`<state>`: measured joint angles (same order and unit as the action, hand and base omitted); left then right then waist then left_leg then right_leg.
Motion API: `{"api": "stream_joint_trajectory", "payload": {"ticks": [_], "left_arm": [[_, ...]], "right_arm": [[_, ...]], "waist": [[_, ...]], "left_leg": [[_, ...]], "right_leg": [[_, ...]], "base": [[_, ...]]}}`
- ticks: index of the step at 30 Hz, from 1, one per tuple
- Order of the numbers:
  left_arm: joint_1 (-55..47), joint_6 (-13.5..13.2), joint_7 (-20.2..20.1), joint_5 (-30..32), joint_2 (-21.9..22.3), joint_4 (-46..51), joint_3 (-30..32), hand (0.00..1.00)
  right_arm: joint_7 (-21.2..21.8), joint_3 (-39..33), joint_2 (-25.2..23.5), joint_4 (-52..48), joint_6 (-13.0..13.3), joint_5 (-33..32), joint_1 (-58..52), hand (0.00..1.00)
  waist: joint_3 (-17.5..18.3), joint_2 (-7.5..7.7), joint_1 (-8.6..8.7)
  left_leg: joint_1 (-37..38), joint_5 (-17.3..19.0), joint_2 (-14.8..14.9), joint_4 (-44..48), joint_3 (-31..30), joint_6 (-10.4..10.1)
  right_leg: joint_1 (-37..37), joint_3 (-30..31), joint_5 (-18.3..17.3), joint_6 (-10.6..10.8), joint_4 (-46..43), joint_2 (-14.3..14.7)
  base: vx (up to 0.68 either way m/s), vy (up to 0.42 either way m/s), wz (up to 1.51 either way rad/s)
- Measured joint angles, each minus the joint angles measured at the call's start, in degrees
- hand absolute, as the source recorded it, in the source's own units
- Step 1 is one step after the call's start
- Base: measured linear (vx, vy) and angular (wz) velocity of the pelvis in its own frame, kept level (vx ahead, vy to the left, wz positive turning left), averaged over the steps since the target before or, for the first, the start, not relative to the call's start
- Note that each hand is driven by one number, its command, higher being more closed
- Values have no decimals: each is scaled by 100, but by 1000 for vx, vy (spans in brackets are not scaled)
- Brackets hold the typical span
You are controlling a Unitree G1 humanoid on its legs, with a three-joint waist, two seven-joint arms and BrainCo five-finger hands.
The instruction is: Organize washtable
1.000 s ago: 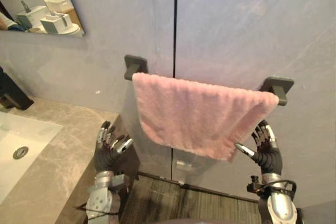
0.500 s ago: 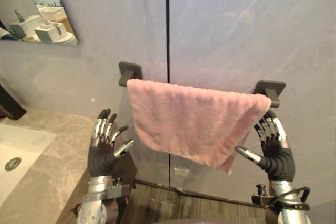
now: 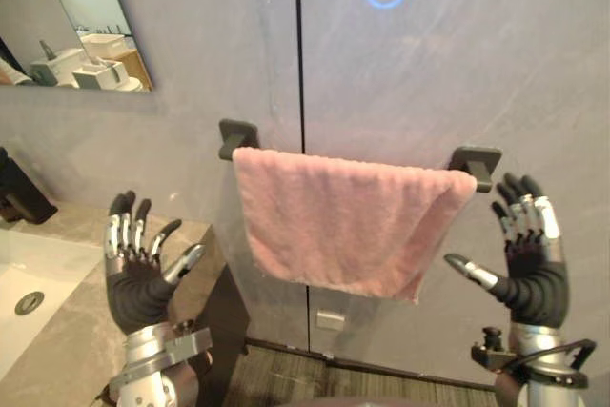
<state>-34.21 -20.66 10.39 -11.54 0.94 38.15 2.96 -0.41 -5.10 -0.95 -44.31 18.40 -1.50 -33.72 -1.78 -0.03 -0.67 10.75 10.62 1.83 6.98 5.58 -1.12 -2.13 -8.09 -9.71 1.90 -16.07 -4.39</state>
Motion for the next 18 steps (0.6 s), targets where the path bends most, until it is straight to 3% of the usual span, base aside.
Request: {"api": "stream_joint_trajectory", "payload": {"ticks": [8, 14, 18], "left_arm": [[548, -292, 72, -137, -24, 729, 178, 0], [1153, -464, -405, -922, -393, 901, -360, 0], [1590, -425, -973, -1628, -654, 660, -1183, 0]], "right_arm": [[-201, -212, 54, -39, 229, -82, 772, 0], [115, 363, 427, -39, 388, -935, 1377, 0], [613, 1118, 802, 116, 373, -1579, 1654, 0]], "waist": [[24, -54, 35], [30, -85, 131], [26, -97, 148]], "left_leg": [[110, -54, -81, -82, -114, 36], [186, -67, -100, -114, -135, 44], [200, -70, -96, -118, -149, 50]], "right_leg": [[-70, -40, -1, 15, 9, -56], [-156, -58, 10, 33, 48, -72], [-198, -71, 32, 50, 119, -63]], "base": [[-40, 13, 4], [-11, 8, 1], [0, 0, 0]]}}
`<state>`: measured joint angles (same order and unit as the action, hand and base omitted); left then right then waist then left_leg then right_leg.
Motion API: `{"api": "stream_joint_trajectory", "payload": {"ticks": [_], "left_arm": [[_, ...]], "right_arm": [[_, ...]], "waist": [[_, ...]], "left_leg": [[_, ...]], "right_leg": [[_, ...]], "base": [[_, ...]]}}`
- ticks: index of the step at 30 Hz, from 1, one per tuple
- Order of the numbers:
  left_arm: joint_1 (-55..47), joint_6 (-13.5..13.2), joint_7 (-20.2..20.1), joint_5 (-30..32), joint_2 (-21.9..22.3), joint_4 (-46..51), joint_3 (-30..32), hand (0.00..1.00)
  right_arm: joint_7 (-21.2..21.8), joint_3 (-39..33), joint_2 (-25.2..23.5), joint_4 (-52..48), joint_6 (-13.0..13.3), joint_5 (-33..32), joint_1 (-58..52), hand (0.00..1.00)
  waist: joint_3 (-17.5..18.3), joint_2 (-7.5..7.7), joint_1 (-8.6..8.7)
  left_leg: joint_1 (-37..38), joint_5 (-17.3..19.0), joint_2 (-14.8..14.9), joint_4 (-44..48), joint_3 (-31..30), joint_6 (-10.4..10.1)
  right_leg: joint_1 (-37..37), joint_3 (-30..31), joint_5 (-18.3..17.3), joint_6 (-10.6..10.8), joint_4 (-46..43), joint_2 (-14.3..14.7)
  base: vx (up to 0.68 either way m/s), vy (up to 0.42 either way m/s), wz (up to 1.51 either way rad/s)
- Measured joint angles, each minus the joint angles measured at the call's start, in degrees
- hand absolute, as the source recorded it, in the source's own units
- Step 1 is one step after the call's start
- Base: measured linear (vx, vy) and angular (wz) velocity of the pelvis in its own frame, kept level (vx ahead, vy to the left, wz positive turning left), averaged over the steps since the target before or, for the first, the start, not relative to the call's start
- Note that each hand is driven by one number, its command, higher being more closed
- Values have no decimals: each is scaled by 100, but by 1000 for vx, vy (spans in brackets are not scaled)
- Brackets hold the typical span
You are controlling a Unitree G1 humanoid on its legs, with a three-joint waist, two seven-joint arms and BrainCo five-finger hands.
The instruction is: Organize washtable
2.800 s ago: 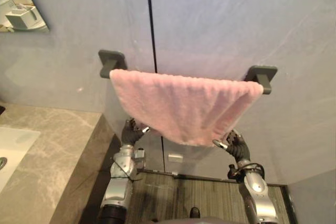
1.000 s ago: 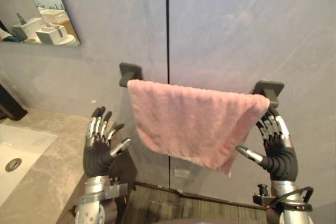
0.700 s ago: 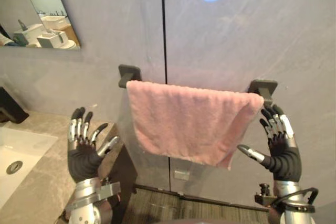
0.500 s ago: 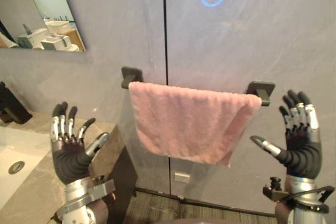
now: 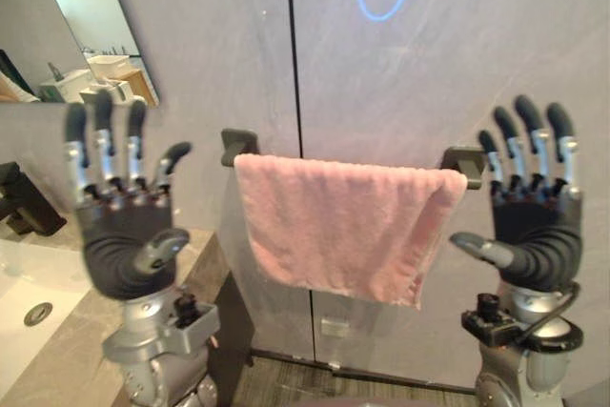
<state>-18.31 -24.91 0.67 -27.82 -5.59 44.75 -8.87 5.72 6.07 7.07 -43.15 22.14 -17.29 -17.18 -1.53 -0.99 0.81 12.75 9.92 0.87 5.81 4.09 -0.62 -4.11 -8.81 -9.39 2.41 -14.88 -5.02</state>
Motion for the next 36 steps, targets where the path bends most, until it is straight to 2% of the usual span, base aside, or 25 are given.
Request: {"api": "stream_joint_trajectory", "payload": {"ticks": [4, 6, 15, 20, 28, 36], "left_arm": [[251, 228, -331, -421, -103, -541, -391, 0], [364, 409, -572, -797, -191, -819, -569, 0], [495, 847, -1154, -1663, -360, -1563, -1097, 0], [596, 1083, -1322, -1677, -494, -1913, -1321, 0], [617, 1139, -1323, -1650, -470, -2509, -1326, 0], [609, 1225, -1160, -1237, -233, -3022, -811, 0]], "right_arm": [[254, 357, 167, 466, -76, -340, 217, 0], [452, 572, 250, 871, -239, -689, 331, 0], [830, 852, 573, 1918, -622, -797, 432, 0], [948, 862, 576, 2382, -751, -782, 435, 0], [915, 835, 553, 2903, -826, -381, 437, 0], [576, 192, 160, 3243, -869, 362, 440, 0]], "waist": [[-2, 1, 10], [-7, 10, 9], [-254, 36, 8], [-337, 98, 8], [-417, 76, 8], [-452, 76, 7]], "left_leg": [[14, -18, -1, -6, -37, 15], [14, -33, -1, -42, -40, 26], [108, -93, 9, -181, -51, 58], [83, -94, 4, -190, -51, 60], [32, -119, 1, -188, -64, 98], [-15, -120, 24, -193, -73, 100]], "right_leg": [[-73, -38, 49, 14, 112, 7], [-78, -42, 71, 13, 156, 13], [-264, -53, 238, 28, 495, 93], [-269, -49, 253, 31, 525, 95], [-283, -49, 384, 34, 749, 117], [-367, -51, 558, 21, 1073, 180]], "base": [[-8, 5, 5], [0, 0, 0], [0, 0, 0], [0, 0, 0], [-17, 2, 0], [-15, -1, 0]]}}
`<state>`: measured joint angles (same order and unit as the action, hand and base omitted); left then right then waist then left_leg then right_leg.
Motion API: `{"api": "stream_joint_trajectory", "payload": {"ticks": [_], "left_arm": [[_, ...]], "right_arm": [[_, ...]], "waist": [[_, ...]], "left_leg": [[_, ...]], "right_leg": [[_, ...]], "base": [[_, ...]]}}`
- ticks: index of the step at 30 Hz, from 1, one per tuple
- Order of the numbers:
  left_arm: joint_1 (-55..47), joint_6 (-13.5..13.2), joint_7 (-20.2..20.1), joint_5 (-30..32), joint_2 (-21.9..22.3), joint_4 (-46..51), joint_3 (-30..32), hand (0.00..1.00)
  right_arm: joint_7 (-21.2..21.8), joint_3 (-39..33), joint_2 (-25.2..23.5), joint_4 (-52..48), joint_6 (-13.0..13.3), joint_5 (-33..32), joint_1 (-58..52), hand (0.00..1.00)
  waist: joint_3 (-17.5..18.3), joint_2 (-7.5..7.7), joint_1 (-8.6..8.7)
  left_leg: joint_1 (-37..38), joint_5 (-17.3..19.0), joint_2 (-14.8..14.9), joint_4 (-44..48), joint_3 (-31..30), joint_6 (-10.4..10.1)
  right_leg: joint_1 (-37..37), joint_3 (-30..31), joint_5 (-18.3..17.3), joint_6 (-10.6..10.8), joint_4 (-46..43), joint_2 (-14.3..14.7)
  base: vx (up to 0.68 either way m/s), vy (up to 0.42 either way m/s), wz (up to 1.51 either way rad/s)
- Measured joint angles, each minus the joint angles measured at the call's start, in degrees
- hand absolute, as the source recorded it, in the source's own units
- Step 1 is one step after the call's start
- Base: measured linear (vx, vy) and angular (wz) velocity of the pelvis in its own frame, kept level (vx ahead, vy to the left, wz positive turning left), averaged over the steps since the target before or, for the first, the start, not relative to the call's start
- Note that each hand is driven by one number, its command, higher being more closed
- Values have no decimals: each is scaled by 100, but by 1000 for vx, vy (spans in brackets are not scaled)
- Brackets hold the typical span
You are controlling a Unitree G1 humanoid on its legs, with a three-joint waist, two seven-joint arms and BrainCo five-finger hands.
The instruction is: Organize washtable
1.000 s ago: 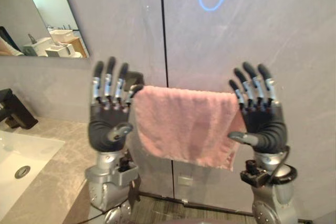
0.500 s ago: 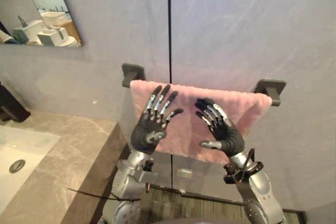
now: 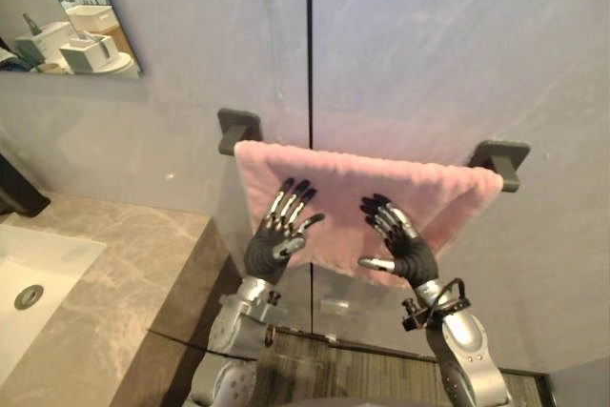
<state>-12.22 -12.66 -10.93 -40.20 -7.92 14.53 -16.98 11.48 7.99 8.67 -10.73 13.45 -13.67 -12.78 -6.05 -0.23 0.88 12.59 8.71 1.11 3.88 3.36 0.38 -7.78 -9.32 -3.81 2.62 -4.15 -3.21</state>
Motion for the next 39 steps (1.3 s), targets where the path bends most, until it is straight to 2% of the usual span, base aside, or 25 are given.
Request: {"api": "stream_joint_trajectory", "payload": {"ticks": [8, 17, 30, 39], "left_arm": [[-5, 0, 205, 281, 220, -254, 685, 0], [-35, -1, 363, 495, 418, -584, 1418, 0], [-519, 8, 363, 737, 694, -854, 1547, 0], [-691, 32, 401, 959, 788, -866, 1685, 0]], "right_arm": [[-383, -1012, -418, 88, -1, 319, -22, 0], [-563, -1870, -744, 89, -2, 532, -195, 0], [-770, -2329, -1108, 70, -25, 535, -682, 0], [-779, -2331, -1281, -232, -27, 403, -1128, 0]], "waist": [[-45, -7, 0], [-95, 53, -2], [-100, 70, -19], [-47, 127, -37]], "left_leg": [[-22, -24, -8, -20, -13, 36], [3, -82, -13, -159, -15, 36], [-29, -73, 6, -185, 100, 21], [-110, 94, 46, 55, 214, -61]], "right_leg": [[-99, -7, 130, 8, 236, 13], [-88, -3, 142, 12, 273, 13], [19, 66, 101, 18, 183, -22], [313, 99, -282, 1, -540, -80]], "base": [[-4, 0, 0], [-23, -5, 0], [-11, -1, -2], [-36, -13, -2]]}}
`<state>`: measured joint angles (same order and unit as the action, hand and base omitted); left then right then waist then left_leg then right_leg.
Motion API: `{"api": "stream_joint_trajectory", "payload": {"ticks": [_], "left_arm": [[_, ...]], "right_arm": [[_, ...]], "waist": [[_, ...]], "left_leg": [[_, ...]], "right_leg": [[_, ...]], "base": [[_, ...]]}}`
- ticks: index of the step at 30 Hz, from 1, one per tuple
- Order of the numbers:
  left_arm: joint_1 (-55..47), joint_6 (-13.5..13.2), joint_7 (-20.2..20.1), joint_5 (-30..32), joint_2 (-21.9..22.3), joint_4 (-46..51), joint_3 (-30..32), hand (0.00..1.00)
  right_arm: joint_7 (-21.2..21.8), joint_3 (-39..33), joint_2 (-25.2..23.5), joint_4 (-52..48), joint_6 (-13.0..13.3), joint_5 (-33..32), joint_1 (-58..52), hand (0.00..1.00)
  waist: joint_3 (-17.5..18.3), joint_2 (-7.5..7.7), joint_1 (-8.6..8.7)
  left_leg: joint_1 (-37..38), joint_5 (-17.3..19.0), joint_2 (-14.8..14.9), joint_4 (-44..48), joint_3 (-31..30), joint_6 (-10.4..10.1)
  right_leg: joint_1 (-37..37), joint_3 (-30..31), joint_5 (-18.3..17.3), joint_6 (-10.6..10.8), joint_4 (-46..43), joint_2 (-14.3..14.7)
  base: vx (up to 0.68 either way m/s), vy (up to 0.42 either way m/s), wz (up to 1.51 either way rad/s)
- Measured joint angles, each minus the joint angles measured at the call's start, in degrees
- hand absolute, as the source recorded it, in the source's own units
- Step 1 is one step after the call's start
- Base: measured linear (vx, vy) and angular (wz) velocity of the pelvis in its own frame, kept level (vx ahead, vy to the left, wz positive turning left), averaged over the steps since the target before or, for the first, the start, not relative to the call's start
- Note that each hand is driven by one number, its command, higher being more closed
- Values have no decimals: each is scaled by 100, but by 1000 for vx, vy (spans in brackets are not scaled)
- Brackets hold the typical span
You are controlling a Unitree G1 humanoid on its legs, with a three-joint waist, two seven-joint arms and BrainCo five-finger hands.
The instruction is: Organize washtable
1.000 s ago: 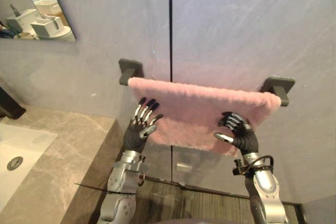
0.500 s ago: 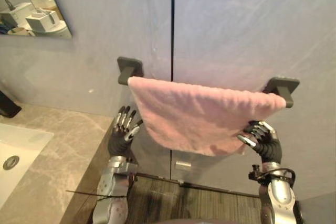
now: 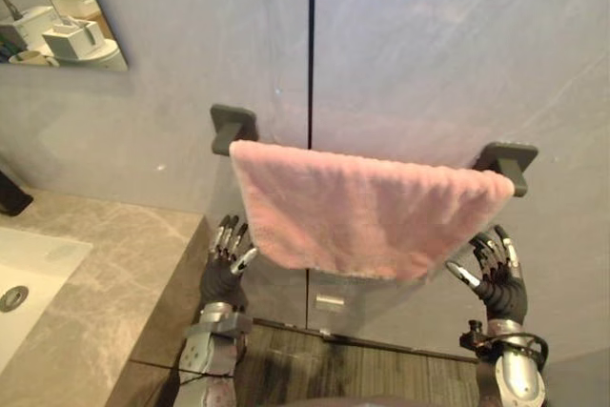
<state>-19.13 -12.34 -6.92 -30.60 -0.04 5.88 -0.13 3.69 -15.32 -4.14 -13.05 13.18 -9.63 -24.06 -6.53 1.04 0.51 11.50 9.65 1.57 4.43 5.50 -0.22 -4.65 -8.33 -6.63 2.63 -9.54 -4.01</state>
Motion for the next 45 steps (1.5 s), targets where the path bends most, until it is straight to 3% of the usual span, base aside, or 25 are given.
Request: {"api": "stream_joint_trajectory", "payload": {"ticks": [10, 19, 24, 31, 37, 40, 42, 44, 45], "left_arm": [[-403, 7, 115, 794, 49, -708, 296, 0], [-324, 70, 236, 2038, 32, -2259, 291, 0], [-103, 235, 365, 2667, 24, -3725, 226, 0], [317, 316, 538, 2957, -18, -4971, 250, 0], [802, 342, 718, 3120, -60, -5377, 306, 0], [1020, 379, 798, 3130, -108, -5374, 304, 0], [1062, 406, 837, 3129, -133, -5375, 306, 0], [1147, 426, 838, 3129, -102, -5433, 308, 0], [1228, 425, 839, 3129, -32, -5508, 310, 0]], "right_arm": [[1, 46, 18, 161, -15, 207, -501, 0], [10, 517, 240, 1680, -126, 700, -503, 0], [7, 719, 274, 3029, -262, 870, -234, 0], [-9, 707, 344, 4474, -449, 981, 363, 0], [-129, 747, 343, 5071, -504, 979, 1027, 0], [-153, 884, 315, 5228, -508, 977, 1115, 0], [-197, 956, 247, 5488, -543, 966, 1093, 0], [-231, 964, 254, 5522, -573, 962, 1121, 0], [-237, 966, 321, 5531, -571, 963, 1207, 0]], "waist": [[180, -31, -30], [369, -18, -130], [506, -48, -131], [498, -82, -144], [236, -77, -163], [70, 97, -163], [170, 332, -165], [210, 341, -209], [209, 237, -328]], "left_leg": [[-104, 250, 60, 379, 192, -66], [-263, 367, 89, 557, 237, -71], [-228, 337, 119, 455, 285, -121], [-169, 221, 232, 196, 625, -306], [-424, 199, 227, 308, 856, -311], [-678, 153, 192, 522, 649, -236], [-899, 134, 173, 722, 290, -269], [-984, -8, 235, 666, 130, -401], [-1124, -109, 317, 576, 123, -464]], "right_leg": [[192, 74, -277, -17, -455, -21], [302, 56, -338, -32, -608, -36], [294, 68, -307, -32, -492, -1], [303, 361, 45, -68, -20, 204], [842, 553, 35, -36, -554, 190], [1203, 590, -518, -25, -1709, -32], [1193, 777, -837, 159, -2151, -187], [1189, 848, -859, 128, -1942, -56], [1141, 929, -836, 89, -1643, 70]], "base": [[-14, -11, -4], [-21, -3, 0], [-3, -3, -1], [-8, -4, -25], [-56, 0, -21], [-46, -65, 53], [42, -198, 87], [-6, -231, 48], [-59, -201, 12]]}}
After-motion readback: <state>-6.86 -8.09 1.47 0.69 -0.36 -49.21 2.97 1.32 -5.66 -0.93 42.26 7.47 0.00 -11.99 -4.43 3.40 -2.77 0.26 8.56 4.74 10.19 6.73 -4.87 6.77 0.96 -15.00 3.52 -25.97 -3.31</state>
